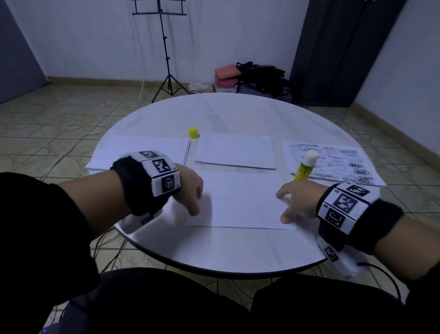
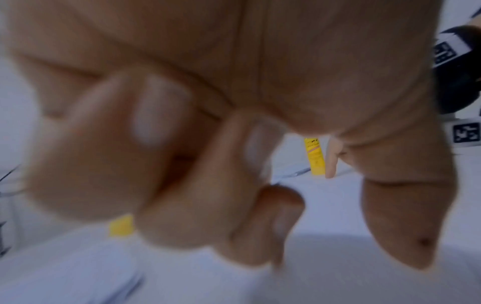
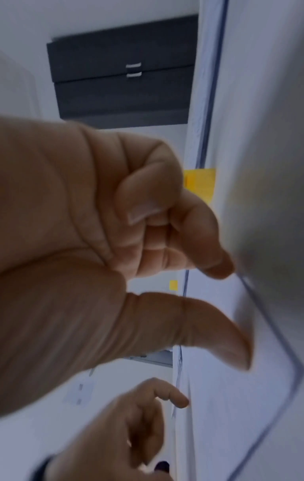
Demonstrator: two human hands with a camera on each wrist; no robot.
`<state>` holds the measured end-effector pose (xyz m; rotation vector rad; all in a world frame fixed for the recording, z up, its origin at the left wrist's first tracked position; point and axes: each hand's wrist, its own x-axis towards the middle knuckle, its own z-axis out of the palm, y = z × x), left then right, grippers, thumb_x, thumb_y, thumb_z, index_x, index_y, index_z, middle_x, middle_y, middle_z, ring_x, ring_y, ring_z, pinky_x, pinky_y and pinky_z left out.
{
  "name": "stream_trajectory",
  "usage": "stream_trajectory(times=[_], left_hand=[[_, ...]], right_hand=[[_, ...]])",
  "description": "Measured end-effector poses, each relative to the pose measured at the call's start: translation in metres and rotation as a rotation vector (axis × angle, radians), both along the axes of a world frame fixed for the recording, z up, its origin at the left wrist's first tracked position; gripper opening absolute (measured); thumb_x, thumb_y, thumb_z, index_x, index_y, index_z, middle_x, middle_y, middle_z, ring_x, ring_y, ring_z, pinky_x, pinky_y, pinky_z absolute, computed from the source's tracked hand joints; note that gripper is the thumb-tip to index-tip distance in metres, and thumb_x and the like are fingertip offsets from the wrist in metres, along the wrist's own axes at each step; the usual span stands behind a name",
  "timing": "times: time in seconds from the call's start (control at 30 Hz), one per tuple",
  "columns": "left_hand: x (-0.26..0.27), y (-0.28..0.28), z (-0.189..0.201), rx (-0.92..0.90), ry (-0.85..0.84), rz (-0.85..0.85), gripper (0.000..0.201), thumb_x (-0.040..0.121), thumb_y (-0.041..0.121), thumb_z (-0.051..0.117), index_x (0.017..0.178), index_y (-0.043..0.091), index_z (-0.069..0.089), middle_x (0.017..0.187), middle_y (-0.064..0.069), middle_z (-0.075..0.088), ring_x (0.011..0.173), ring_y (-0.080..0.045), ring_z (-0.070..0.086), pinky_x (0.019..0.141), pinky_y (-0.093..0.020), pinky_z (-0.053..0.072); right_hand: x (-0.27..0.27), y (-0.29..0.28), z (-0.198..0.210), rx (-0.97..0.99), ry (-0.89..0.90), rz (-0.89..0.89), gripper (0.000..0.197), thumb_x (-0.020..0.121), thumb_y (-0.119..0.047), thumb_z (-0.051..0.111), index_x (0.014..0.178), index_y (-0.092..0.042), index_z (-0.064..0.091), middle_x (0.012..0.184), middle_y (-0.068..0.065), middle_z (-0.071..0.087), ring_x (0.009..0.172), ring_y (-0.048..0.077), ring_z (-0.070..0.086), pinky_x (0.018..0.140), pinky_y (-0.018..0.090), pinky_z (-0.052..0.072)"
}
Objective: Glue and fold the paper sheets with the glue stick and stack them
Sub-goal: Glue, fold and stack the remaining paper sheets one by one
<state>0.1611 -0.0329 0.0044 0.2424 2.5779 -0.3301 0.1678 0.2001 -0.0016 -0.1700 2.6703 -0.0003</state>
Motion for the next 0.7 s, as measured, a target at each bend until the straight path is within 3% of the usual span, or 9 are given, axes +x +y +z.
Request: stream_trajectory(times=[0.03,0.1,0.17,0.2,0.27,0.33,0.43,0.57,0.7], left_hand=[[-0.004,0.010,0.004,-0.041,0.018,-0.038,0.052,0.080,0.048,0.065,0.124,0.020,0.058,0.107,0.001,0.059,0.099,-0.019,0.055,0.080,-0.024,0.040],[-0.012,0.036,0.006,-0.033,0.079,-0.104,0.061,0.081,0.057,0.062,0.126,0.016,0.058,0.125,-0.004,0.059,0.112,-0.022,0.056,0.089,-0.028,0.042],[-0.018,0.067,0.002,0.071,0.102,-0.159,0.079,0.077,0.066,0.061,0.139,0.019,0.047,0.141,-0.005,0.048,0.127,-0.024,0.048,0.101,-0.033,0.038],[-0.019,0.083,-0.001,0.122,0.081,-0.184,0.090,0.075,0.070,0.060,0.147,0.024,0.033,0.150,-0.004,0.036,0.136,-0.025,0.037,0.108,-0.037,0.031],[-0.017,0.106,-0.011,0.179,0.037,-0.226,0.101,0.073,0.076,0.057,0.152,0.036,0.008,0.160,-0.004,0.010,0.146,-0.026,0.014,0.115,-0.046,0.014],[-0.020,0.110,-0.024,0.162,0.031,-0.244,0.101,0.074,0.075,0.057,0.151,0.038,0.003,0.160,-0.007,0.002,0.146,-0.030,0.010,0.114,-0.050,0.013],[-0.025,0.086,-0.036,0.066,0.004,-0.233,0.114,0.067,0.078,0.060,0.151,0.034,-0.003,0.160,-0.003,-0.005,0.146,-0.033,0.011,0.113,-0.054,0.013],[-0.019,0.017,-0.030,0.053,0.004,-0.122,0.121,0.065,0.072,0.068,0.152,0.024,-0.001,0.161,0.001,-0.003,0.146,-0.026,0.011,0.116,-0.046,0.015],[-0.011,-0.028,-0.026,-0.005,0.016,-0.102,0.124,0.061,0.073,0.069,0.152,0.020,0.004,0.159,0.007,0.005,0.145,-0.017,0.014,0.116,-0.044,0.019]], right_hand=[[-0.002,-0.002,-0.001,0.049,0.004,0.027,0.062,0.082,-0.027,0.071,0.137,-0.013,0.046,0.123,-0.001,0.056,0.111,0.019,0.055,0.086,0.024,0.046],[-0.005,-0.007,-0.005,0.130,0.009,0.065,0.055,0.080,-0.028,0.071,0.129,-0.009,0.054,0.128,0.004,0.056,0.114,0.022,0.056,0.092,0.028,0.048],[-0.012,-0.011,-0.008,0.171,0.010,0.091,0.044,0.077,-0.027,0.074,0.115,-0.008,0.061,0.113,0.004,0.064,0.102,0.022,0.062,0.082,0.026,0.051],[-0.015,-0.013,-0.008,0.180,0.003,0.100,0.034,0.075,-0.026,0.076,0.101,-0.008,0.062,0.097,0.002,0.065,0.090,0.020,0.063,0.070,0.024,0.050],[-0.019,-0.016,-0.006,0.190,-0.017,0.122,0.025,0.075,-0.022,0.076,0.088,-0.011,0.057,0.070,-0.002,0.052,0.065,0.014,0.053,0.051,0.021,0.037],[-0.021,-0.018,-0.005,0.195,-0.013,0.153,0.027,0.075,-0.022,0.076,0.092,-0.013,0.057,0.064,-0.003,0.044,0.067,0.017,0.051,0.049,0.022,0.033],[-0.022,-0.015,-0.012,0.235,0.028,0.154,0.034,0.073,-0.027,0.078,0.071,-0.011,0.047,0.069,0.000,0.051,0.076,0.021,0.053,0.056,0.023,0.038],[-0.024,-0.010,-0.018,0.229,0.006,0.140,0.033,0.070,-0.026,0.076,0.069,-0.011,0.047,0.074,0.002,0.054,0.072,0.023,0.055,0.053,0.020,0.035],[-0.023,-0.016,-0.009,0.250,-0.038,0.155,0.036,0.072,-0.027,0.077,0.099,-0.009,0.060,0.100,0.003,0.065,0.086,0.022,0.060,0.058,0.022,0.041]])
